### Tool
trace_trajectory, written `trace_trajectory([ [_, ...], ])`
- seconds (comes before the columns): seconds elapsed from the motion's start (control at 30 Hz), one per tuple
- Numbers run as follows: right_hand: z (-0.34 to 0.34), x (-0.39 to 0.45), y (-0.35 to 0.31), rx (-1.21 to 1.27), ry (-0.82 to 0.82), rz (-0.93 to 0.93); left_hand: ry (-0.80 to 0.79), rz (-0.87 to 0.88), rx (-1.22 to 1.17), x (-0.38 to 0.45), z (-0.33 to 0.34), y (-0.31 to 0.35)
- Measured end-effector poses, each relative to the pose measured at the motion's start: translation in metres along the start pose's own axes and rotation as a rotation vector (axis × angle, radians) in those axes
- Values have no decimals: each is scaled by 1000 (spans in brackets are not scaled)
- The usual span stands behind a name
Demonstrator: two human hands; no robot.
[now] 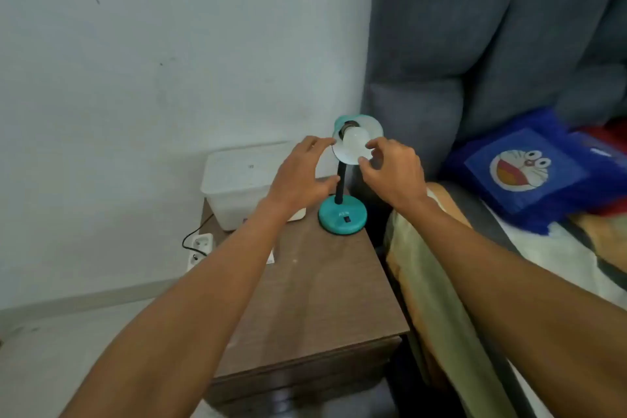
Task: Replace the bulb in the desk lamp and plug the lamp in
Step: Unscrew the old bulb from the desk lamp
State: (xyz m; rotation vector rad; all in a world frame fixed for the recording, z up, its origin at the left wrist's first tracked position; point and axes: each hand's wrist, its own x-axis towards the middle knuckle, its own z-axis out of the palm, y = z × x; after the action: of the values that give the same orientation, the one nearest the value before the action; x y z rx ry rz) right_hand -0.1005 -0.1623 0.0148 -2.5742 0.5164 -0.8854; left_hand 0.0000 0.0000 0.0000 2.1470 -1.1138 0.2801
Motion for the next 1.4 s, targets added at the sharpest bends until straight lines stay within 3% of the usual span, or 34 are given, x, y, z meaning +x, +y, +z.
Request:
trace_trajectory([
  [0.17, 5, 5, -13, 85, -40, 84, -32, -5, -30, 15, 4, -5],
  [0.23, 67, 50, 36, 82, -79, 191, -151, -41, -68, 67, 69, -52],
  [0.3, 66, 47, 30, 114, -93, 194, -182, 22, -65, 70, 61, -52],
  [0.4, 62, 65, 21, 193, -16, 200, -128, 89, -117, 89, 54, -56],
  [0.67, 72, 67, 25, 276, 2, 196, -97, 171, -168, 89, 62, -67],
  [0.9, 74, 62, 27, 59, -50, 3, -94, 193, -174, 89, 63, -67],
  [1.1, 74, 62, 25, 185, 20, 170, -86, 192, -187, 89, 66, -67],
  [1.3, 73, 59, 26, 123, -12, 80, -78, 182, -208, 90, 65, -68],
  [1.4, 75, 59, 27, 206, 23, 157, -81, 194, -203, 91, 66, -67],
])
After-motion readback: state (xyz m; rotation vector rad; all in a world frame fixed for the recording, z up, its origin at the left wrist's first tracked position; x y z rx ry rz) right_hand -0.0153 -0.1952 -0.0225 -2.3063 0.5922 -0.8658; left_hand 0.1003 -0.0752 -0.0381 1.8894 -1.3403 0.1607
